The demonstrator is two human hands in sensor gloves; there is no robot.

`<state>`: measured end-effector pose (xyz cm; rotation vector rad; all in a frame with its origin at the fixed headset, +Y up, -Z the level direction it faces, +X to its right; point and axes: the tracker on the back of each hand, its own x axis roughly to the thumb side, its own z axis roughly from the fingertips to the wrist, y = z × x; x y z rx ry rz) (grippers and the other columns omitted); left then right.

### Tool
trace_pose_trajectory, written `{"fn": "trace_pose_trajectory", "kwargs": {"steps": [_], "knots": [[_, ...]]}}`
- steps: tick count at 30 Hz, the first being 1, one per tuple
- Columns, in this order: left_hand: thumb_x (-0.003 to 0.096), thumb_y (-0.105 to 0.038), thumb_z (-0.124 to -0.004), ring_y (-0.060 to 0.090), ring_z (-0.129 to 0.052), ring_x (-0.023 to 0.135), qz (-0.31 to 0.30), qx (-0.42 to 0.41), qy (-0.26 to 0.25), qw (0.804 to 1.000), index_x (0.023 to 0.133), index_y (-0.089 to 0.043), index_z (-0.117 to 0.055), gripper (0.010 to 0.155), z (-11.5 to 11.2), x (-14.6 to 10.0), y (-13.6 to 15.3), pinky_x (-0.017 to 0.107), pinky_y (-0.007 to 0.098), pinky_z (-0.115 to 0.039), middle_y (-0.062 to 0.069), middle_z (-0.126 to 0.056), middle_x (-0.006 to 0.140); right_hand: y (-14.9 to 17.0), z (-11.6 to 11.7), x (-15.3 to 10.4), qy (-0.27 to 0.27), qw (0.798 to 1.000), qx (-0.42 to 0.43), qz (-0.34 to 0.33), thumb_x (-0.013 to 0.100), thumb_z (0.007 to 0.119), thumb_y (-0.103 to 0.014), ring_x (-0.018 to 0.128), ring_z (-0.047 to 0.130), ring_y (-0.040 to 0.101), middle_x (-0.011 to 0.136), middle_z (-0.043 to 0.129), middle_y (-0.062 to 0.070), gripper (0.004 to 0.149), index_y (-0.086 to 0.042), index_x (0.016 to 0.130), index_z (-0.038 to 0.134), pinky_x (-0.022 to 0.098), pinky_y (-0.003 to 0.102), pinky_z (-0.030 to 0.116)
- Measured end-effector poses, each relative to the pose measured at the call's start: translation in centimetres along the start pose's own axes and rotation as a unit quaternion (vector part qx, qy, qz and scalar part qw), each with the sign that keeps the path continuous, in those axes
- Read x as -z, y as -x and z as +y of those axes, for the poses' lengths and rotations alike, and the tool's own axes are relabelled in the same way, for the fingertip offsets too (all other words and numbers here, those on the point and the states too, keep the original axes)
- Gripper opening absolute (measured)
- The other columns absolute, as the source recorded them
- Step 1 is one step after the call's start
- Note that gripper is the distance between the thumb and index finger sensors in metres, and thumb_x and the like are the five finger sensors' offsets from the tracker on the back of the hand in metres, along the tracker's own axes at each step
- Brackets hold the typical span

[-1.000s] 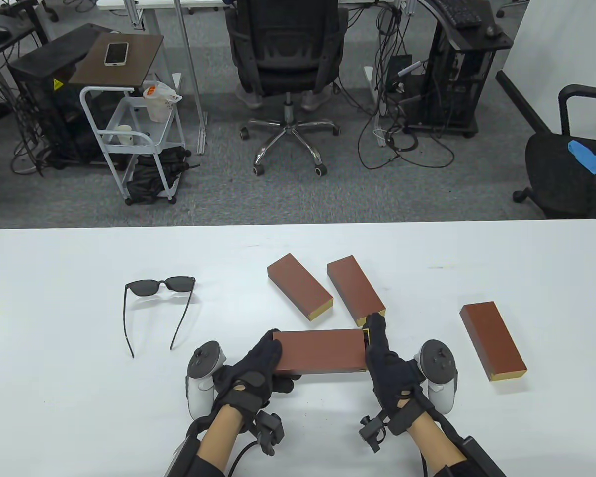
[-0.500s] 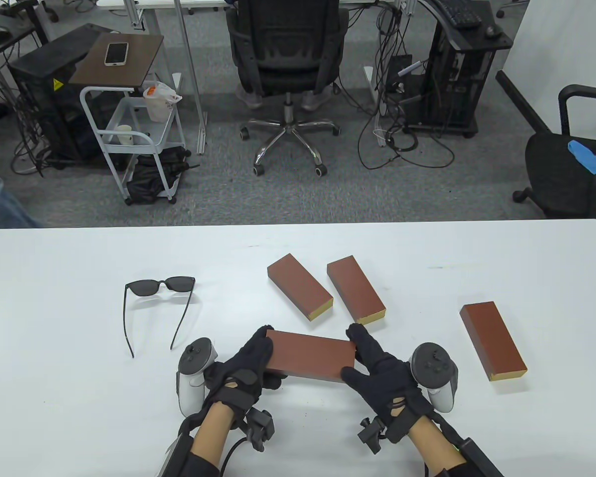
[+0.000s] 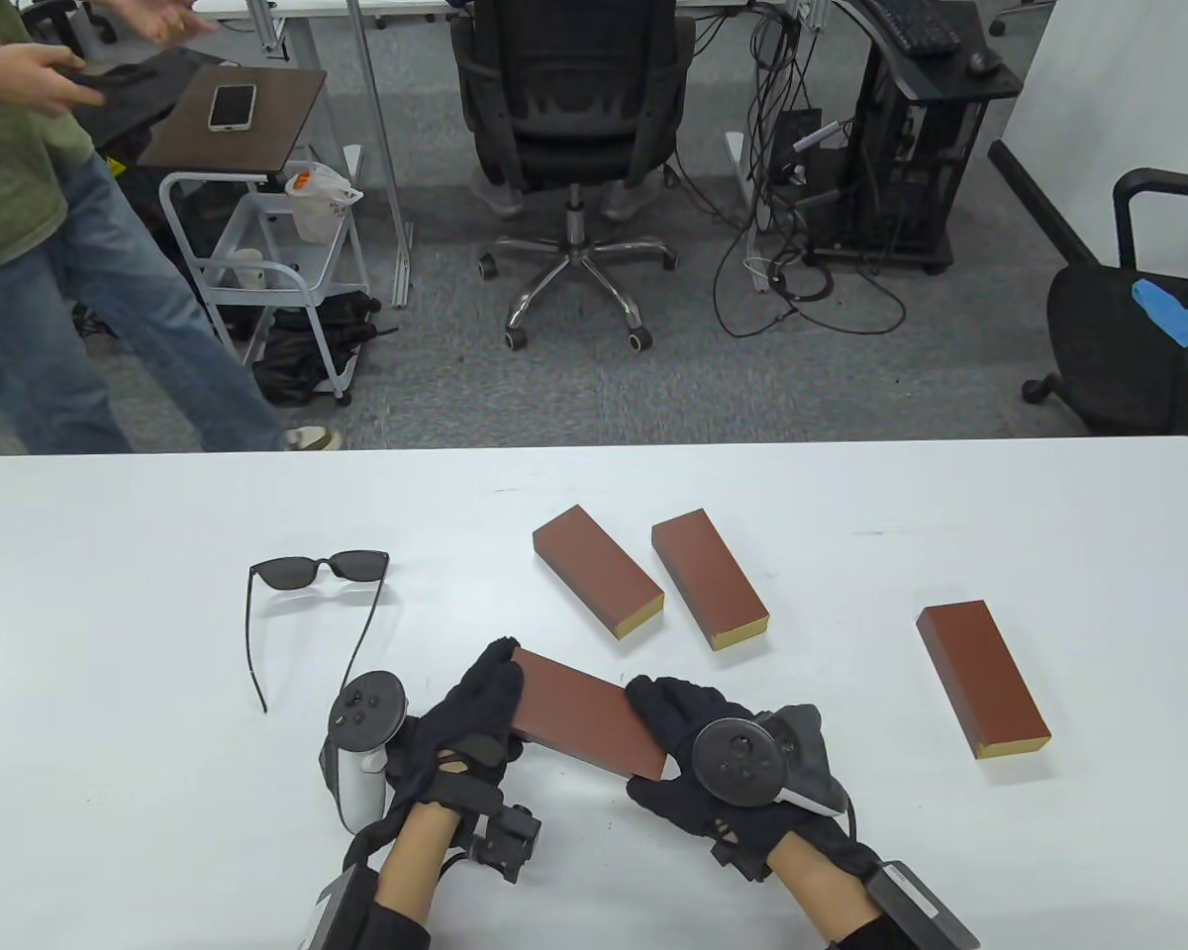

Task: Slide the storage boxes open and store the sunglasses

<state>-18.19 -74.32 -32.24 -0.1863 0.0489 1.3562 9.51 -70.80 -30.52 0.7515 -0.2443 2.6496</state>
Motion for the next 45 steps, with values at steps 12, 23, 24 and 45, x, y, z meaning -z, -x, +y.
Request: {"fn": "trace_pose_trajectory", "kwargs": {"steps": [12,23,24,45], "knots": [[0.0474,-0.049,-0.072,0.036,-0.089,0.079,-0.076,0.336,-0.14,0.928,0.105,-0.027,-0.067,0.062,1.2,-1.1,-2.8,0.054,0.057,-0.075,0.01,-0.081,0.099,-0.3,2.7,3.6,-0.047,0.991,-0.079,0.094,0.025,0.096,-0.054,0.066,0.09,0.044,0.084,0.072,0.024,0.071,-0.034,0.086,0.068,0.047,0.05,0.087],[0.0455,-0.054,-0.072,0.037,-0.084,0.088,-0.108,0.447,-0.154,0.875,0.105,-0.029,-0.069,0.064,1.5,-1.0,-3.3,0.06,0.058,-0.072,0.008,-0.078,0.104,0.1,5.5,6.2,-0.092,0.976,-0.113,0.158,0.025,0.092,-0.059,0.063,0.093,0.043,0.081,0.074,0.024,0.069,-0.035,0.086,0.068,0.044,0.048,0.089],[0.0455,-0.054,-0.072,0.037,-0.084,0.088,-0.106,0.442,-0.152,0.877,0.105,-0.029,-0.069,0.064,1.6,-1.0,-3.2,0.06,0.058,-0.072,0.009,-0.078,0.103,0.1,5.7,6.3,-0.096,0.975,-0.116,0.163,0.026,0.091,-0.06,0.062,0.093,0.043,0.081,0.075,0.024,0.069,-0.034,0.085,0.068,0.044,0.049,0.088],[0.0456,-0.053,-0.072,0.038,-0.082,0.089,-0.093,0.444,-0.14,0.88,0.105,-0.028,-0.069,0.065,1.6,-0.7,-2.7,0.061,0.059,-0.071,0.009,-0.078,0.104,0.5,4.1,4.4,-0.08,0.965,-0.203,0.143,0.021,0.084,-0.066,0.069,0.089,0.039,0.09,0.075,0.014,0.08,-0.028,0.089,0.065,0.049,0.047,0.084]]}}
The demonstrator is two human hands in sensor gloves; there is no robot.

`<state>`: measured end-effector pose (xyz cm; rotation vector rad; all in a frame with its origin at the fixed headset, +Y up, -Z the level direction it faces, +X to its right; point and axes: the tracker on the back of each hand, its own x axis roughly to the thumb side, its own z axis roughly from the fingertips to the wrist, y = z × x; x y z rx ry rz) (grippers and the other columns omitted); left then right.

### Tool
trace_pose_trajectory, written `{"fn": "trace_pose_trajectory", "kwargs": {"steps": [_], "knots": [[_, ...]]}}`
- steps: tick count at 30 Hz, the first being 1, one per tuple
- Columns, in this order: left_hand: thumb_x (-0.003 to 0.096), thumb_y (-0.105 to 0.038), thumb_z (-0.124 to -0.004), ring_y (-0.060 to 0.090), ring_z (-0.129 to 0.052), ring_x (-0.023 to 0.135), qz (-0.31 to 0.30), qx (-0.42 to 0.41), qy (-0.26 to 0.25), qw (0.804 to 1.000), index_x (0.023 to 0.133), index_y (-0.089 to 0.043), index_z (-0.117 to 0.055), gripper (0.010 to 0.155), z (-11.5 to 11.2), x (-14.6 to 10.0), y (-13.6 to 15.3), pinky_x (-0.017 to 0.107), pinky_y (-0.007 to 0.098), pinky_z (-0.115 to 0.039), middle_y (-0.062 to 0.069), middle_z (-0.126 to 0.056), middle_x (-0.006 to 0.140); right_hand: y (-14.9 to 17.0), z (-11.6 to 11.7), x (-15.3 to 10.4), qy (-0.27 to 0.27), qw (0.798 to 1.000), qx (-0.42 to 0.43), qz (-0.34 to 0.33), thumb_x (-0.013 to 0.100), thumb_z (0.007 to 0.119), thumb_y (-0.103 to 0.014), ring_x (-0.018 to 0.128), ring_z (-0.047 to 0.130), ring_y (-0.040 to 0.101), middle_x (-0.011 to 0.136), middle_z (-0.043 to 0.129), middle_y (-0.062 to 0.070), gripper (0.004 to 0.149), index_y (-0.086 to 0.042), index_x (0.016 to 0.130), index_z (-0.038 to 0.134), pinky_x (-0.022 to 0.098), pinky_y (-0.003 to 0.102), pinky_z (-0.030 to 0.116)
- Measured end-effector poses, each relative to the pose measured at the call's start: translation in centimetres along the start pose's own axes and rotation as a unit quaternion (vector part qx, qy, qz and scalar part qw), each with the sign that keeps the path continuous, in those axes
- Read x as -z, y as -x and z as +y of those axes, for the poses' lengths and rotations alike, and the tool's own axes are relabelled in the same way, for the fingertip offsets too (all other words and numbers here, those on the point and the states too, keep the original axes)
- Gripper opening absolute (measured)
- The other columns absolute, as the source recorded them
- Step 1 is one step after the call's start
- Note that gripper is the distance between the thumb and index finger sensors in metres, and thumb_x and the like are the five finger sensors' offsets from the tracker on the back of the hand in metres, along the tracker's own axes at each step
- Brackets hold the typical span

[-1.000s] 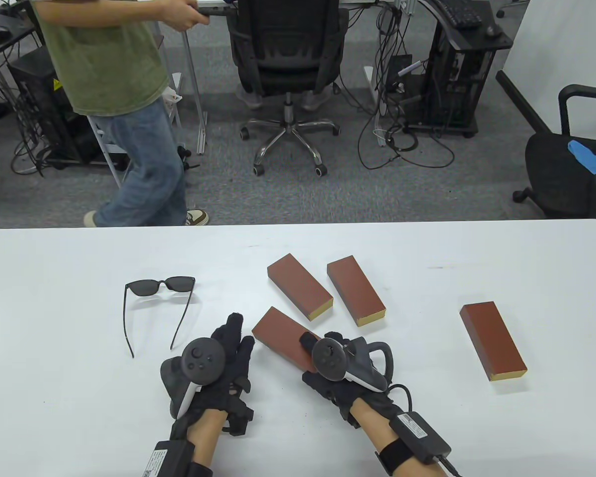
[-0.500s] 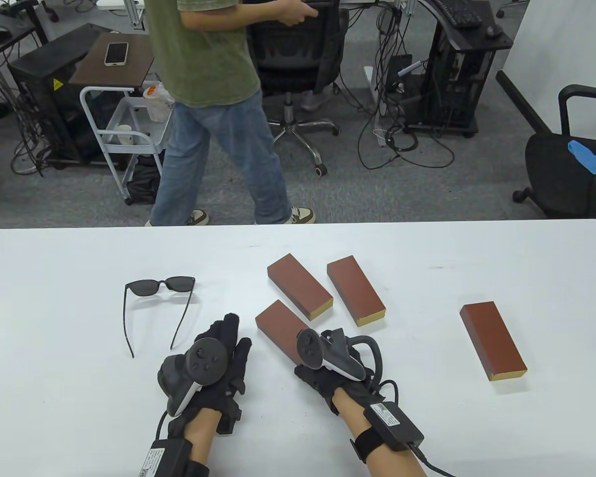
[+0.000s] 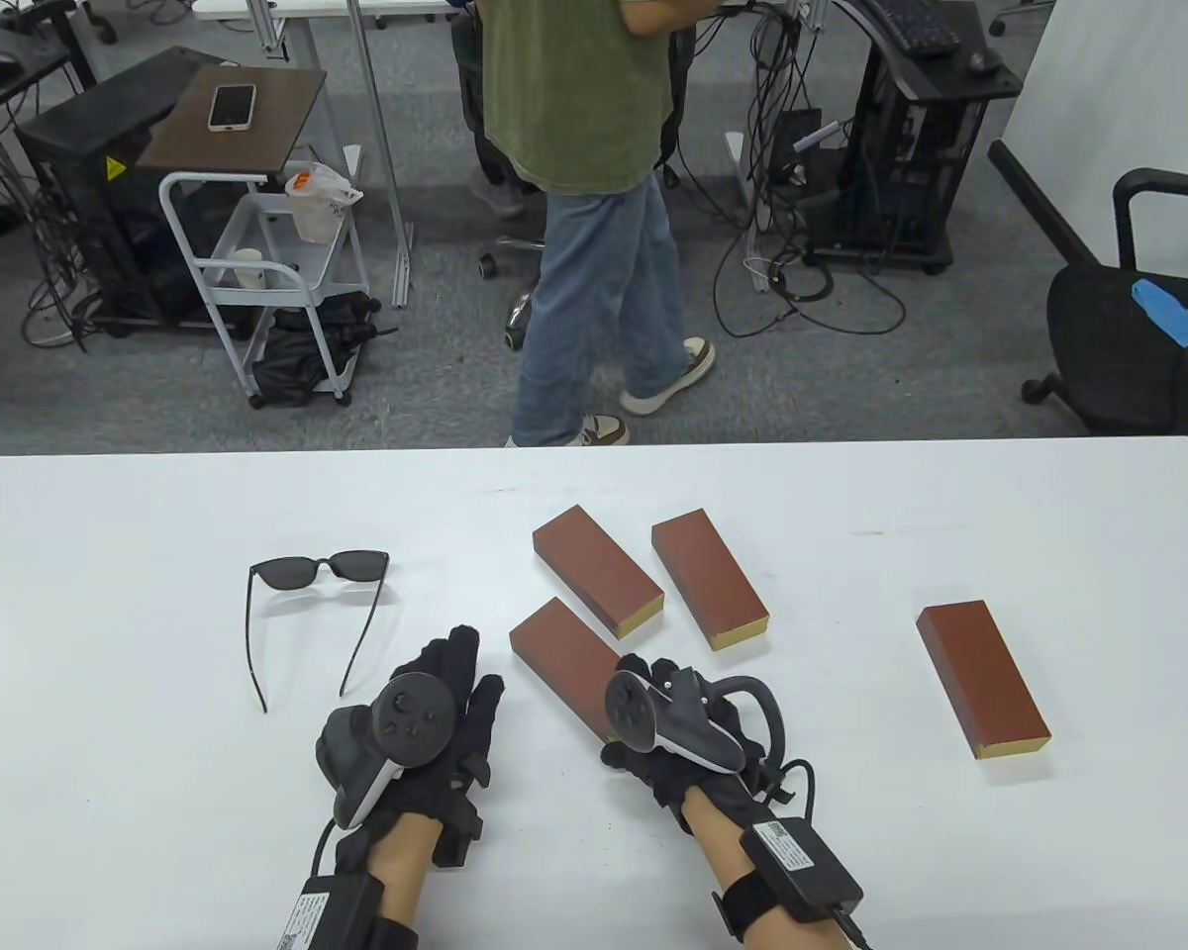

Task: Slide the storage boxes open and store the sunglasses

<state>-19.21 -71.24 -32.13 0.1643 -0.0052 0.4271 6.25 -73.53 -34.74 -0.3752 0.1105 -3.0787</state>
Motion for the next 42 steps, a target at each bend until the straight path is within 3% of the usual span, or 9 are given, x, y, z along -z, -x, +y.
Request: {"fn": "trace_pose_trajectory", "kwargs": {"steps": [4,8,18,25,31,37,42], "knots": [[0.046,-0.053,-0.072,0.038,-0.081,0.091,0.014,-0.007,0.006,1.0,0.105,-0.029,-0.069,0.064,0.1,0.3,0.7,0.062,0.059,-0.07,0.008,-0.076,0.105,1.9,-1.1,-1.7,0.031,0.998,-0.045,0.004,0.028,0.082,-0.058,0.078,0.081,0.041,0.094,0.072,0.013,0.067,-0.028,0.086,0.069,0.056,0.051,0.077],[0.0463,-0.052,-0.072,0.038,-0.079,0.092,0.037,0.002,0.014,0.999,0.105,-0.029,-0.068,0.064,-0.1,0.7,2.1,0.063,0.059,-0.069,0.008,-0.076,0.106,3.1,-0.7,-3.2,0.042,0.994,-0.099,0.001,0.03,0.08,-0.058,0.086,0.072,0.04,0.099,0.066,0.011,0.067,-0.029,0.088,0.065,0.062,0.05,0.071],[0.0456,-0.053,-0.072,0.035,-0.06,0.107,0.089,0.041,0.009,0.995,0.108,-0.029,-0.06,0.068,-0.4,2.4,6.4,0.074,0.057,-0.057,0.004,-0.065,0.114,5.4,0.0,-3.6,0.052,0.998,0.002,0.045,0.03,0.081,-0.055,0.089,0.065,0.037,0.1,0.061,0.009,0.066,-0.025,0.087,0.065,0.064,0.048,0.066],[0.0443,-0.03,-0.085,0.032,-0.063,0.108,0.153,0.117,-0.005,0.981,0.105,-0.033,-0.067,0.064,2.9,7.5,10.3,0.073,0.059,-0.06,0.0,-0.069,0.112,7.1,-0.2,-4.1,0.059,0.995,0.016,0.081,0.031,0.081,-0.054,0.089,0.067,0.038,0.1,0.063,0.009,0.066,-0.024,0.087,0.066,0.064,0.047,0.067],[0.042,-0.03,-0.089,0.032,-0.065,0.107,0.179,0.176,-0.021,0.968,0.105,-0.034,-0.067,0.067,4.9,12.2,13.3,0.071,0.059,-0.062,0.0,-0.069,0.112,9.0,-0.1,-4.3,0.067,0.989,0.056,0.118,0.031,0.082,-0.053,0.088,0.067,0.038,0.099,0.063,0.01,0.065,-0.024,0.087,0.067,0.064,0.047,0.066],[0.0431,-0.028,-0.088,0.031,-0.059,0.11,0.189,0.182,0.024,0.965,0.105,-0.035,-0.066,0.066,4.0,16.0,14.5,0.072,0.061,-0.059,-0.001,-0.063,0.115,10.0,0.2,-4.5,0.057,0.989,0.028,0.135,0.031,0.082,-0.053,0.089,0.067,0.038,0.1,0.063,0.009,0.065,-0.024,0.087,0.067,0.064,0.047,0.066],[0.0447,-0.024,-0.084,0.029,-0.053,0.112,0.212,0.204,0.1,0.95,0.102,-0.037,-0.07,0.061,2.6,18.0,15.3,0.075,0.062,-0.054,-0.004,-0.059,0.116,10.5,-0.1,-4.7,0.063,0.987,0.022,0.148,0.03,0.082,-0.053,0.089,0.067,0.037,0.1,0.063,0.009,0.065,-0.025,0.087,0.067,0.064,0.047,0.066]]}}
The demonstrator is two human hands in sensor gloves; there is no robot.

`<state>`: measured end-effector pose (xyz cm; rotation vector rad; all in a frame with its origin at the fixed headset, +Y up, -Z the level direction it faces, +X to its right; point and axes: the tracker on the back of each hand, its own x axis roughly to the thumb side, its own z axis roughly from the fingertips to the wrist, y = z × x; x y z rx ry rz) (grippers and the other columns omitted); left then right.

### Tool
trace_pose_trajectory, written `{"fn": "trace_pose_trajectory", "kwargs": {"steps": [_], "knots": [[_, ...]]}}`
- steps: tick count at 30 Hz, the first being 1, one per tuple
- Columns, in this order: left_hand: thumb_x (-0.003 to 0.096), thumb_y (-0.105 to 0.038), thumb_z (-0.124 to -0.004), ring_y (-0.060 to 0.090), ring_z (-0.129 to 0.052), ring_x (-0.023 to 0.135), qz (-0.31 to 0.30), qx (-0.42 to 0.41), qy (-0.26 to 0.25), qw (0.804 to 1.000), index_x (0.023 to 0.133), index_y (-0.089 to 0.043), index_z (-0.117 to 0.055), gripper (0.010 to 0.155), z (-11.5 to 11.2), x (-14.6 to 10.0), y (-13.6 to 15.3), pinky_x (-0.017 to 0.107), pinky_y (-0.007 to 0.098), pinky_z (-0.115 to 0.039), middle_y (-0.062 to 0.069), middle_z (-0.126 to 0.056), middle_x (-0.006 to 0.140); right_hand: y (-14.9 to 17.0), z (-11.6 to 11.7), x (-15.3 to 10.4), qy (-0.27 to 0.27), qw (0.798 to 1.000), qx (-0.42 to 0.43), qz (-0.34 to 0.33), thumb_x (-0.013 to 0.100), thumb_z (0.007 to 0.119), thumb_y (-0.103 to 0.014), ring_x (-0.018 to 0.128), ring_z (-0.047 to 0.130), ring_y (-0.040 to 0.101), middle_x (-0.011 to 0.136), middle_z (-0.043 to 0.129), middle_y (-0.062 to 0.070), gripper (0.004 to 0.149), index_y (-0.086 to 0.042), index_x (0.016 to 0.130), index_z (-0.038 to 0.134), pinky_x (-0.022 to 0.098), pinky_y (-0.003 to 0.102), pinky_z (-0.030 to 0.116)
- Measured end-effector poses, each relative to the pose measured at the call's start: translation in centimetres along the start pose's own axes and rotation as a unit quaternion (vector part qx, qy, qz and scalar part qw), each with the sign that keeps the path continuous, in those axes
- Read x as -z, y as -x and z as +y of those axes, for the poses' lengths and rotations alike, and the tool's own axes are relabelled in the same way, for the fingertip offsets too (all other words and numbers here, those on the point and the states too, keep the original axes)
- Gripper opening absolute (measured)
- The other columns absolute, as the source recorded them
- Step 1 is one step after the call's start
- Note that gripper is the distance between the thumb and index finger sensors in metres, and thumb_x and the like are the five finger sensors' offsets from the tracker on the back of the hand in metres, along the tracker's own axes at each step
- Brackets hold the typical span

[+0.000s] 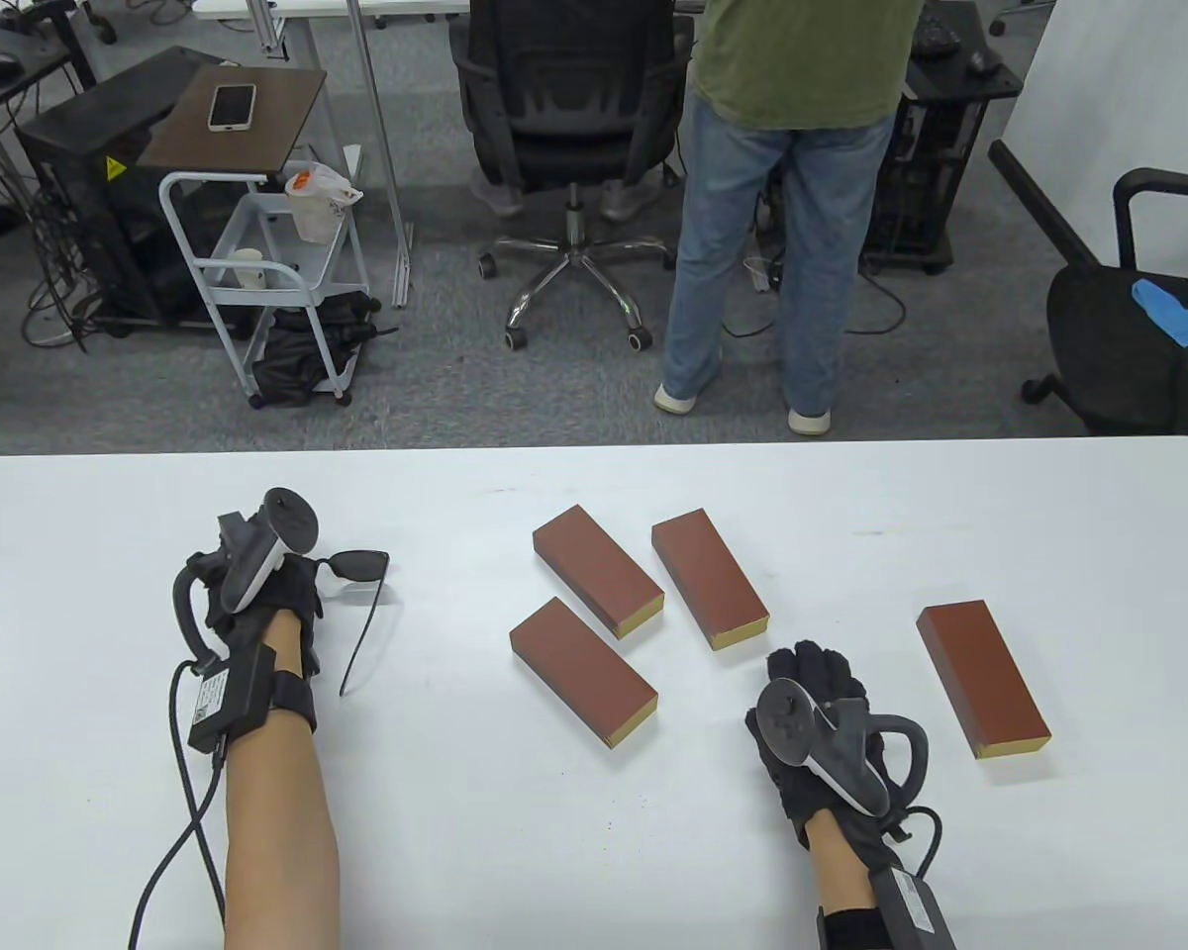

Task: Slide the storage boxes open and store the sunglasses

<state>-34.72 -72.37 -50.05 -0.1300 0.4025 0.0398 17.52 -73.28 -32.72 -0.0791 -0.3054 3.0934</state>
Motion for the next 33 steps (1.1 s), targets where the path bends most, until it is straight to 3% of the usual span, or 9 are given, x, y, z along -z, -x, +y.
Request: {"fn": "trace_pose_trajectory", "kwargs": {"steps": [7,14,18,24,33], "knots": [[0.0476,-0.028,-0.075,0.03,-0.065,0.106,-0.006,-0.011,0.017,1.0,0.091,-0.035,-0.084,0.044,-1.1,0.7,0.4,0.073,0.061,-0.056,-0.003,-0.075,0.107,0.1,-0.2,-0.1,-0.001,1.0,0.001,0.004,0.03,0.082,-0.053,0.089,0.067,0.037,0.099,0.064,0.009,0.065,-0.025,0.087,0.067,0.064,0.047,0.066],[0.0461,-0.028,-0.076,0.028,-0.084,0.093,-0.012,0.004,-0.002,1.0,0.086,-0.036,-0.087,0.042,-1.0,-0.7,1.0,0.067,0.057,-0.067,-0.004,-0.088,0.096,-0.3,-0.3,-0.1,0.002,1.0,0.008,-0.004,0.031,0.082,-0.053,0.089,0.067,0.037,0.099,0.063,0.009,0.065,-0.025,0.087,0.066,0.064,0.047,0.066],[0.0456,-0.029,-0.078,0.028,-0.089,0.088,-0.018,0.0,-0.013,1.0,0.084,-0.037,-0.09,0.041,-0.2,-2.9,1.0,0.063,0.056,-0.072,-0.005,-0.093,0.092,-0.6,-0.4,-0.1,0.003,1.0,0.016,-0.012,0.031,0.082,-0.053,0.088,0.067,0.038,0.099,0.064,0.01,0.065,-0.025,0.087,0.067,0.064,0.047,0.067],[0.0452,-0.03,-0.079,0.027,-0.091,0.088,-0.066,0.001,-0.075,0.995,0.084,-0.039,-0.091,0.042,2.1,-6.8,0.1,0.063,0.056,-0.072,-0.007,-0.094,0.093,-1.6,-1.1,-0.3,0.016,0.999,0.029,-0.034,0.031,0.082,-0.053,0.088,0.068,0.038,0.099,0.064,0.009,0.065,-0.025,0.087,0.066,0.064,0.046,0.067],[0.044,-0.032,-0.081,0.026,-0.095,0.083,-0.183,0.006,-0.134,0.974,0.083,-0.041,-0.093,0.042,4.9,-14.0,-5.7,0.06,0.055,-0.075,-0.008,-0.098,0.09,-3.6,-2.2,-0.5,0.035,0.994,0.071,-0.077,0.03,0.082,-0.053,0.088,0.068,0.037,0.099,0.064,0.009,0.065,-0.025,0.087,0.066,0.064,0.046,0.067]]}}
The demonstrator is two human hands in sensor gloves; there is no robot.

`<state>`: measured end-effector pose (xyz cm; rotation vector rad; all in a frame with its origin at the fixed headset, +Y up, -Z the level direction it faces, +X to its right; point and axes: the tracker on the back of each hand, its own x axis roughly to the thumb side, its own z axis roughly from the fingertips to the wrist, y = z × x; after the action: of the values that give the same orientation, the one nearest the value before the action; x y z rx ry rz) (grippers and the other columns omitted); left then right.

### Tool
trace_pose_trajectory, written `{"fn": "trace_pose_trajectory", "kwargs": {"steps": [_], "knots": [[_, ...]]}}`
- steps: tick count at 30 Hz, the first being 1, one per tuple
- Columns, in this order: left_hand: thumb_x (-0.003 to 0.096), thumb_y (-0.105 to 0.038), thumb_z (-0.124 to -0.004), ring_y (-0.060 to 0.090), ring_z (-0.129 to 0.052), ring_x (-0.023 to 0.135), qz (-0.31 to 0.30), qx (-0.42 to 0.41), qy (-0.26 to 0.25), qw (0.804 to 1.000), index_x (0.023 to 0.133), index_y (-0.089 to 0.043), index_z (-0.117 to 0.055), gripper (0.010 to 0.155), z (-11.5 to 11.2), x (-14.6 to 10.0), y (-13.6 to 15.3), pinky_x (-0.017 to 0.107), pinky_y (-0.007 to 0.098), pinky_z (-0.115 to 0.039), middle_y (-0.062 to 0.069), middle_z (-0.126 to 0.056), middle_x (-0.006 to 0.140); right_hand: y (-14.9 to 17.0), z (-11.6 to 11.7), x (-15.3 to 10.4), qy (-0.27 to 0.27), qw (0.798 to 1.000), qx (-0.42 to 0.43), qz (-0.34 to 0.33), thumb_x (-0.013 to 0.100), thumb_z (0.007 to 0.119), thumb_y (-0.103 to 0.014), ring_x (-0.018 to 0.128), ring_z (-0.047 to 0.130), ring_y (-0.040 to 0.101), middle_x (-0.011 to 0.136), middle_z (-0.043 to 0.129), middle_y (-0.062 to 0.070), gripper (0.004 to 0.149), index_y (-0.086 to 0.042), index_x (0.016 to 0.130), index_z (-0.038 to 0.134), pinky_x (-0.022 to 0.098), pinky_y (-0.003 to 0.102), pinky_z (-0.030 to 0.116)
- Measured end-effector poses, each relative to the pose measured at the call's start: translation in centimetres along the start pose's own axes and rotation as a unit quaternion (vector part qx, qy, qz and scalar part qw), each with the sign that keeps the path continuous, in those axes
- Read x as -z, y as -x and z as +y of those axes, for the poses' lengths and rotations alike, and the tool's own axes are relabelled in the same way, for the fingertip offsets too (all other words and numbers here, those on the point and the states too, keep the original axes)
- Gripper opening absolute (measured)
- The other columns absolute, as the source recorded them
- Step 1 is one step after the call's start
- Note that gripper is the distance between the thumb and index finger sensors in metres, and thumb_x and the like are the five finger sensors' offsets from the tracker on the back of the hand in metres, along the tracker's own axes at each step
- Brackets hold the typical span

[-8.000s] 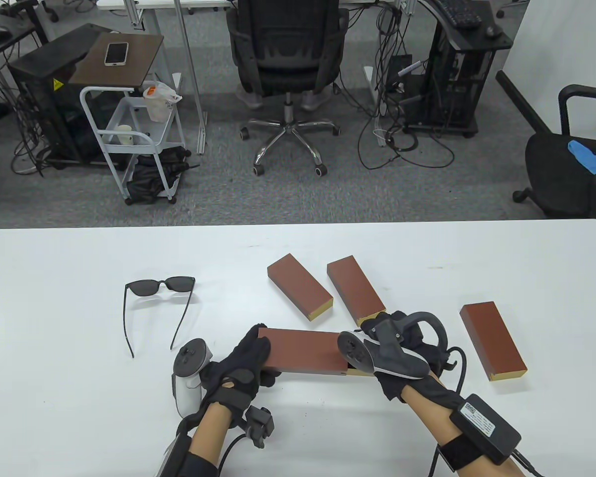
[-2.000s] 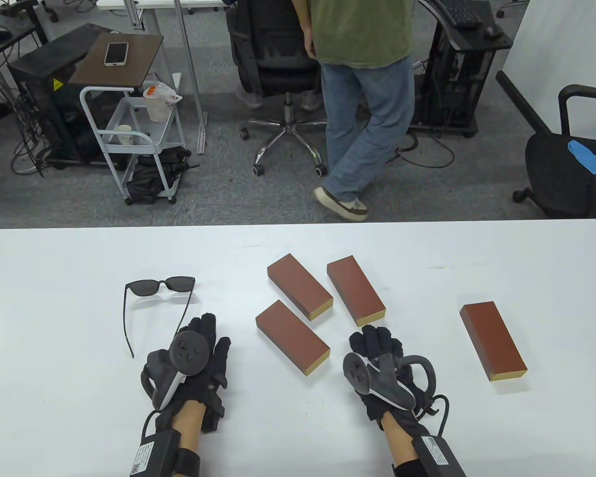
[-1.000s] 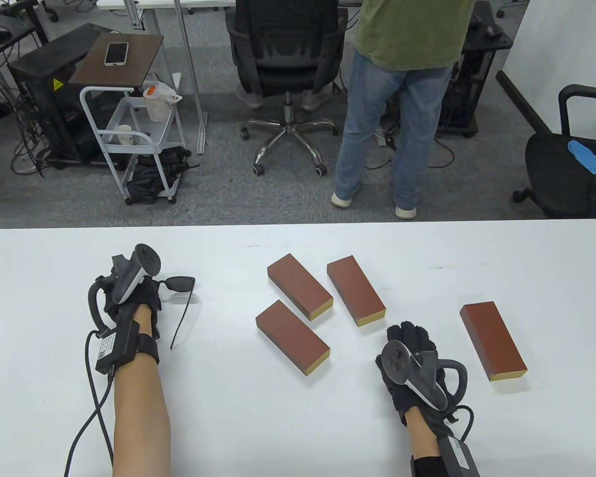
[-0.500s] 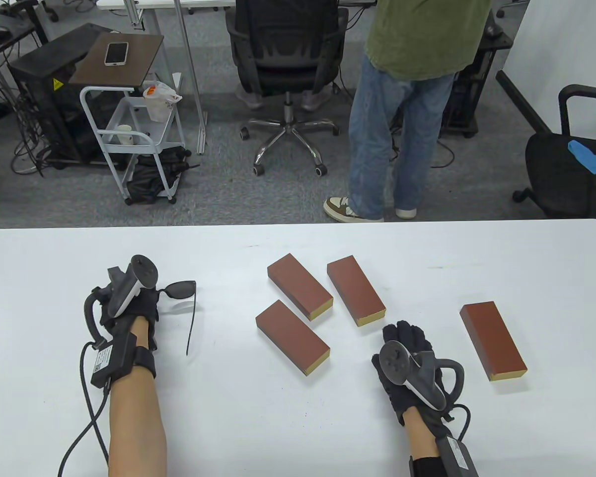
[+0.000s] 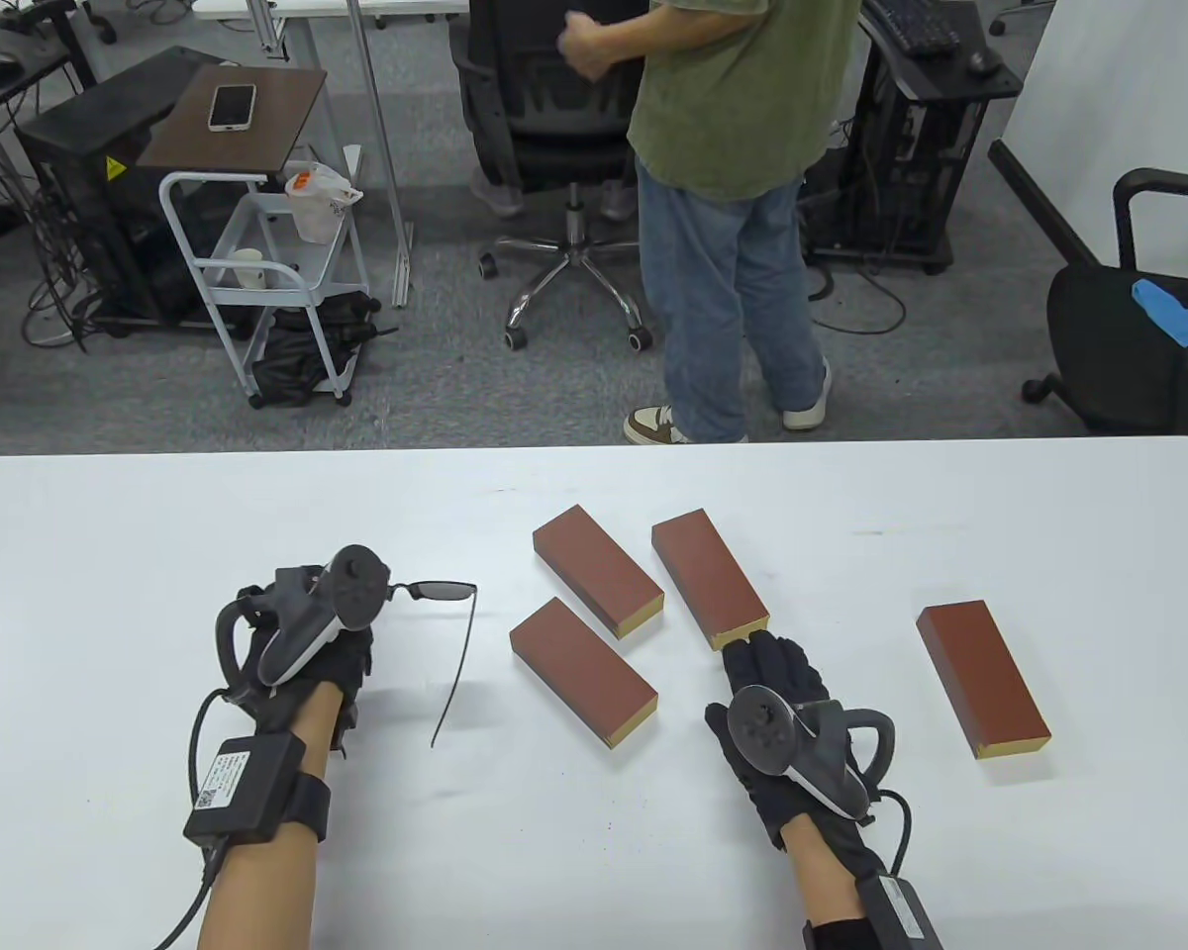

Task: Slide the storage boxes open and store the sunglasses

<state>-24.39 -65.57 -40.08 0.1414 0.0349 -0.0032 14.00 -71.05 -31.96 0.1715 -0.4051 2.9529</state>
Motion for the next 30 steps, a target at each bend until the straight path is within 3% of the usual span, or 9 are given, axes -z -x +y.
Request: {"fn": "trace_pose_trajectory", "kwargs": {"steps": [9,16,22,30], "knots": [[0.044,-0.033,-0.083,0.026,-0.099,0.074,-0.115,-0.084,-0.012,0.99,0.084,-0.039,-0.094,0.042,1.9,-3.3,-7.9,0.057,0.055,-0.077,-0.005,-0.1,0.086,-0.9,-0.7,0.0,0.007,0.993,0.113,-0.042,0.03,0.083,-0.052,0.088,0.069,0.037,0.099,0.064,0.009,0.065,-0.025,0.087,0.066,0.063,0.045,0.069],[0.0442,-0.033,-0.083,0.027,-0.099,0.073,-0.173,-0.125,0.005,0.977,0.084,-0.039,-0.094,0.042,2.1,-5.7,-12.0,0.056,0.055,-0.077,-0.004,-0.1,0.086,-0.7,-0.9,0.3,0.01,0.979,0.197,-0.053,0.028,0.089,-0.043,0.084,0.077,0.035,0.096,0.071,0.009,0.064,-0.023,0.086,0.068,0.06,0.043,0.075],[0.0445,-0.033,-0.082,0.027,-0.099,0.074,-0.193,-0.135,0.018,0.972,0.085,-0.039,-0.093,0.042,1.9,-6.4,-13.3,0.057,0.055,-0.077,-0.004,-0.1,0.086,-0.1,-1.0,0.3,0.016,0.953,0.3,-0.034,0.028,0.09,-0.043,0.081,0.081,0.034,0.094,0.073,0.01,0.067,-0.024,0.087,0.066,0.058,0.042,0.077],[0.0447,-0.032,-0.082,0.028,-0.097,0.076,-0.187,-0.173,0.052,0.966,0.084,-0.039,-0.094,0.042,2.0,-6.6,-13.2,0.059,0.056,-0.075,-0.004,-0.099,0.087,0.7,-0.7,0.6,0.01,0.923,0.384,-0.006,0.03,0.09,-0.035,0.061,0.102,0.028,0.075,0.097,0.005,0.044,-0.027,0.073,0.085,0.044,0.038,0.09]]}}
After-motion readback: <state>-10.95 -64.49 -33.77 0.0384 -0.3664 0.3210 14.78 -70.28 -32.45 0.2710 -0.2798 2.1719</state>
